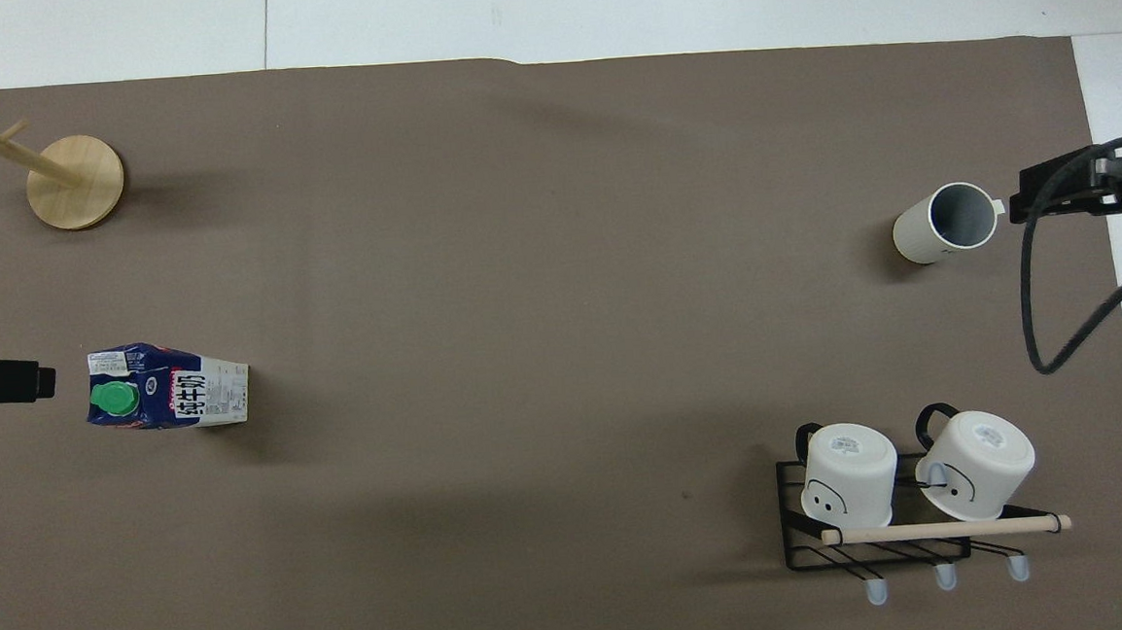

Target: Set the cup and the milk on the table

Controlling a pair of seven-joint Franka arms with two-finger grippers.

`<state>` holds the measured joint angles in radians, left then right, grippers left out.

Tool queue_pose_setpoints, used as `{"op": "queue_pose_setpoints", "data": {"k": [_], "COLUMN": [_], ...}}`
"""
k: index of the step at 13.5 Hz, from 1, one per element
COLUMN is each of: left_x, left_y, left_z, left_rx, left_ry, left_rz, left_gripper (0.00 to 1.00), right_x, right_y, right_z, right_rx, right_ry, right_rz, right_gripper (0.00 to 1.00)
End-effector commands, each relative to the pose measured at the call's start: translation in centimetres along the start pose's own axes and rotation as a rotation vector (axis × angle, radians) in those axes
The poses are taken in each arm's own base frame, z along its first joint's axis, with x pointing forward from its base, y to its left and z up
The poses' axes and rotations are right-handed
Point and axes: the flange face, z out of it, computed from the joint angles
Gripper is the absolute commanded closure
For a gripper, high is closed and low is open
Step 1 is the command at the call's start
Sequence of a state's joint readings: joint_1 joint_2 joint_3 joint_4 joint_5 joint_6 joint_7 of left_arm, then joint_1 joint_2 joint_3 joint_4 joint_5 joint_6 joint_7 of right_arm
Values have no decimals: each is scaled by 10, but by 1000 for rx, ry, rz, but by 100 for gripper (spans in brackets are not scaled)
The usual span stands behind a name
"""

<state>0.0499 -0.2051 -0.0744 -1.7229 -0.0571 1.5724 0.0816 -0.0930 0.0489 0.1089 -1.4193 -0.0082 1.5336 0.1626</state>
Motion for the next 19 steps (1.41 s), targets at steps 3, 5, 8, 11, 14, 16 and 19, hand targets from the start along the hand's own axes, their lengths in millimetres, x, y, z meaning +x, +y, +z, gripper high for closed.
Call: {"op": "queue_pose_setpoints", "data": {"k": [3,5,8,11,14,16,19], "left_x": [-1,-1,-2,-2,-3,-3,-3], "left_y": [7,5,2,0,-8,-8,-7], "left_z": [-4,-4,-4,-3,-3,-2,-3], "left_rx": [49,48,48,48,46,46,46], "left_ry": [-11,-10,-11,-13,-14,-16,-11], "left_rz": [-62,-68,-72,-73,-68,-53,-46], "left_gripper": [0,0,0,0,0,0,0], "right_x": [0,0,0,-1,-1,0,2], "right_y": [4,8,9,10,10,12,11], "right_z": [-3,-3,-3,-2,-2,-2,-4], "right_rx": [-11,-7,0,0,0,-1,1], "right_ry": [-13,-14,-13,-9,-9,-9,11], "right_rz": [-23,-16,-4,4,5,10,5], "right_gripper": [0,0,0,0,0,0,0]}}
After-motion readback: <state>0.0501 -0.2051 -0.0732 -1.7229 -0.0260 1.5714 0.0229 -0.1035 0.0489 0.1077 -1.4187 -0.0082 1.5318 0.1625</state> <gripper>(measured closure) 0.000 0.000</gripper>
